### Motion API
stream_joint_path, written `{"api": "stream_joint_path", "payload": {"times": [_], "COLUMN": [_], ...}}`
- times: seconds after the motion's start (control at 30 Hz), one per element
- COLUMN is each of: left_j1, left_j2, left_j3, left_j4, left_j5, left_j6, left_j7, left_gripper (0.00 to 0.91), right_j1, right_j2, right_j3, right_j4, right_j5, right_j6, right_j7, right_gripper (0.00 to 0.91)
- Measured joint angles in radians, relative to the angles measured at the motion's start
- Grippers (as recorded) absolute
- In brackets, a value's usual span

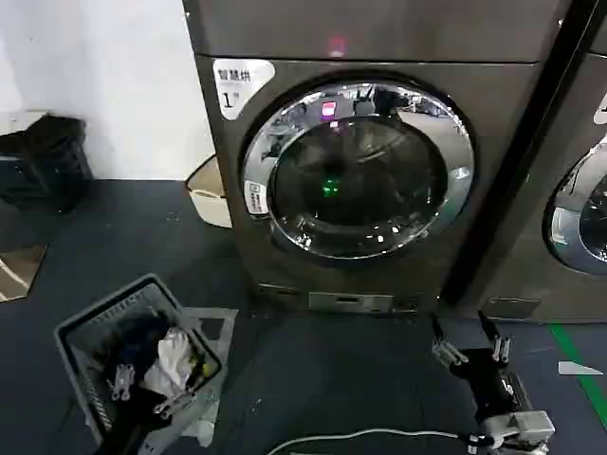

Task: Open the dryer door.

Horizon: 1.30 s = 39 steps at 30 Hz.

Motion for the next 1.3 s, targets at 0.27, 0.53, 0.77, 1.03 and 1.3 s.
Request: {"api": "stream_joint_path", "payload": {"times": [0.27,0.53,0.77,1.03,1.3], "left_j1": [-0.001,-0.003,0.003,0.015,0.02], "left_j2": [-0.002,0.001,-0.004,-0.013,-0.002], "left_j3": [-0.001,0.003,0.011,0.021,0.025], "left_j4": [-0.001,-0.009,-0.04,-0.067,-0.049], "left_j5": [0.008,0.016,0.019,0.025,-0.003], "left_j6": [0.001,0.02,0.039,0.044,0.035], "left_j7": [-0.013,-0.041,-0.037,-0.037,-0.02], "left_gripper": [0.907,0.907,0.907,0.907,0.907], "right_j1": [0.074,0.218,0.353,0.586,0.787], "right_j2": [-0.077,-0.261,-0.401,-0.443,-0.42], "right_j3": [0.007,-0.064,-0.182,-0.388,-0.554], "right_j4": [-0.024,-0.084,-0.16,-0.303,-0.485], "right_j5": [0.054,0.233,0.278,0.29,0.292], "right_j6": [-0.049,-0.062,-0.05,-0.012,0.018], "right_j7": [-0.122,-0.146,-0.185,-0.23,-0.266], "right_gripper": [0.907,0.907,0.907,0.907,0.907]}}
